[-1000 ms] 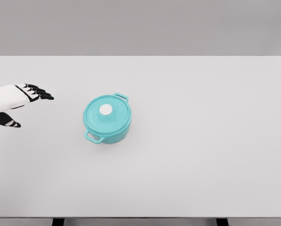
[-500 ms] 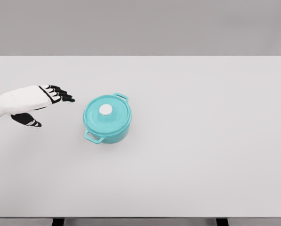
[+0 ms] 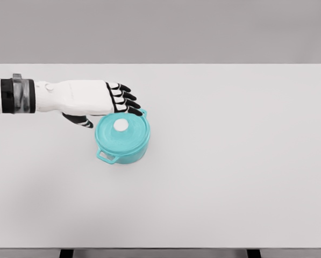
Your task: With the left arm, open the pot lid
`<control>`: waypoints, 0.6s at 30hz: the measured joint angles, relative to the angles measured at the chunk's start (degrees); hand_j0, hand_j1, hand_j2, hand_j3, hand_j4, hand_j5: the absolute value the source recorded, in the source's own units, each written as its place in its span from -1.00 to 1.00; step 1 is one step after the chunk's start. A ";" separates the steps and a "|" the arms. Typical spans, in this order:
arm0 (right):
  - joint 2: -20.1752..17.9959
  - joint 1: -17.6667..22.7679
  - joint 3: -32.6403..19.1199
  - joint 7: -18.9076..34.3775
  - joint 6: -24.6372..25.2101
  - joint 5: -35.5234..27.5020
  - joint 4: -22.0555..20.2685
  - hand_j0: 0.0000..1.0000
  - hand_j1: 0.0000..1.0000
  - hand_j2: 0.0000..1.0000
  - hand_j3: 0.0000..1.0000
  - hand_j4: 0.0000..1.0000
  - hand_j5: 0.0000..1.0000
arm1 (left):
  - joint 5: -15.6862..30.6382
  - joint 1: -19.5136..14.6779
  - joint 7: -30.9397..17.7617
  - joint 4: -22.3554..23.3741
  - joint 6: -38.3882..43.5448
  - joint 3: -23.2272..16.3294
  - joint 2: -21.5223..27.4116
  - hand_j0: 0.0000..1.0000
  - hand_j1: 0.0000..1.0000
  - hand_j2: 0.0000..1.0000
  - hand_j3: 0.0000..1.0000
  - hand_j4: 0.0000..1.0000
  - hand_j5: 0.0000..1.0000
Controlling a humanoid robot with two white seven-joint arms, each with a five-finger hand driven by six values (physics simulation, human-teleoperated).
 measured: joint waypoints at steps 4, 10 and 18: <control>0.00 0.09 0.00 0.00 0.00 0.00 0.00 1.00 1.00 1.00 1.00 1.00 1.00 | -0.63 -0.09 0.00 0.98 0.00 -1.22 -2.21 1.00 1.00 1.00 1.00 1.00 1.00; 0.00 0.09 0.00 0.00 0.00 0.00 0.00 1.00 1.00 1.00 1.00 1.00 1.00 | -3.81 -0.26 0.00 2.30 0.01 -2.83 -3.38 0.94 0.94 0.94 0.94 0.94 0.94; 0.00 0.00 0.00 0.00 0.00 0.00 0.00 1.00 1.00 1.00 1.00 1.00 1.00 | -5.83 -0.53 0.00 3.81 0.00 -4.23 -4.24 0.84 0.84 0.84 0.84 0.84 0.84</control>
